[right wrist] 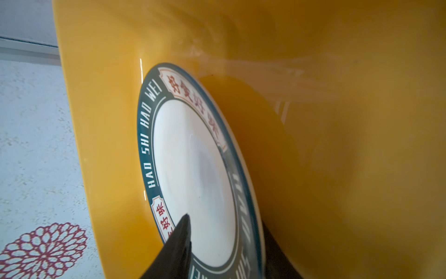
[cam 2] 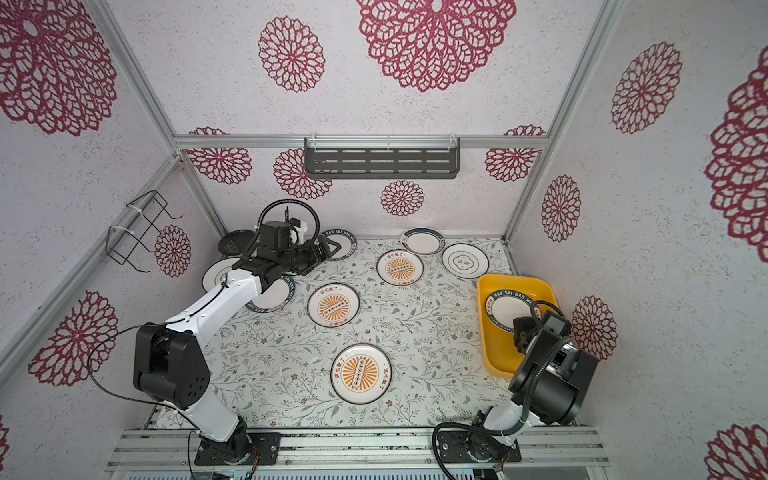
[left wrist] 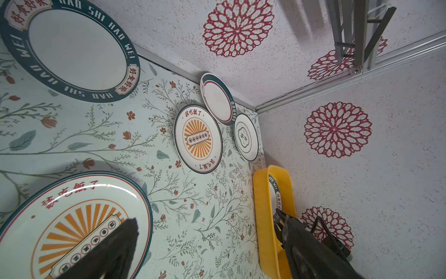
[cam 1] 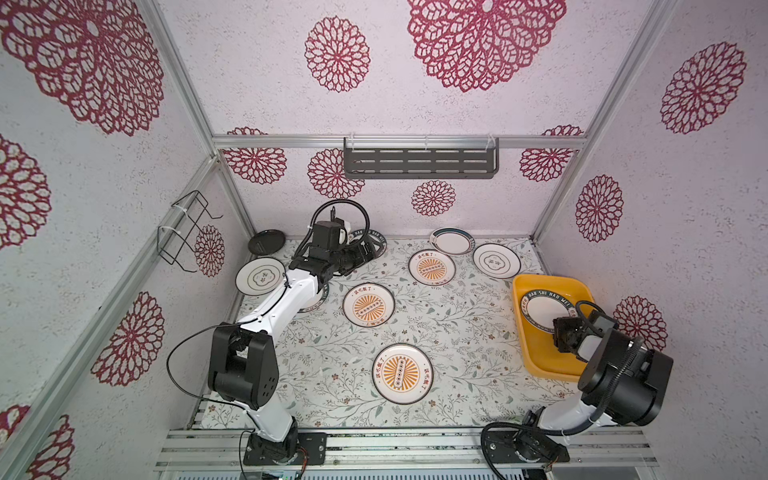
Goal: Place the plates into the plastic bin on the countertop
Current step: 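Open the right gripper and lift it out of the yellow bin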
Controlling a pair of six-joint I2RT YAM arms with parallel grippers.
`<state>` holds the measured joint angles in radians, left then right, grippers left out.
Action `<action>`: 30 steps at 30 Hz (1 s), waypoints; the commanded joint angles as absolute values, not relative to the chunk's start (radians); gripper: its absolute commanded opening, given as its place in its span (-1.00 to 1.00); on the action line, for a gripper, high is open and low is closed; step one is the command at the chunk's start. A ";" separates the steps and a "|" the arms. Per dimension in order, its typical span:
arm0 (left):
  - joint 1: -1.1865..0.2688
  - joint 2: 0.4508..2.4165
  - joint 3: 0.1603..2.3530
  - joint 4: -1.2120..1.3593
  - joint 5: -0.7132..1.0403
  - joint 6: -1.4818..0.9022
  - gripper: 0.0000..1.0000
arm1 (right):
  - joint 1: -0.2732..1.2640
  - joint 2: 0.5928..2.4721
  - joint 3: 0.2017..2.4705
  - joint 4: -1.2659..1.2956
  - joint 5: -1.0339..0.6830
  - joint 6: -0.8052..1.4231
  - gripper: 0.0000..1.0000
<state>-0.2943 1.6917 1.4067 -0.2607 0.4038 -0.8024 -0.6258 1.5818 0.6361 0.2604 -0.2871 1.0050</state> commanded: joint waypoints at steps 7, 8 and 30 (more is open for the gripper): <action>-0.296 1.607 1.349 -0.257 0.385 -0.796 0.94 | -0.630 1.464 0.682 0.055 -0.233 0.887 0.43; -0.297 1.603 1.344 -0.258 0.386 -0.796 0.94 | -0.630 1.452 0.686 0.037 -0.232 0.881 0.48; -0.311 1.350 1.123 -0.405 0.129 -0.885 0.94 | -0.371 1.079 0.835 -0.425 -0.182 0.616 0.73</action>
<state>-0.3031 1.3979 1.1526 -0.3500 0.2008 -0.8669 -0.4515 1.1042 0.8036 -0.3489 -0.2008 0.6884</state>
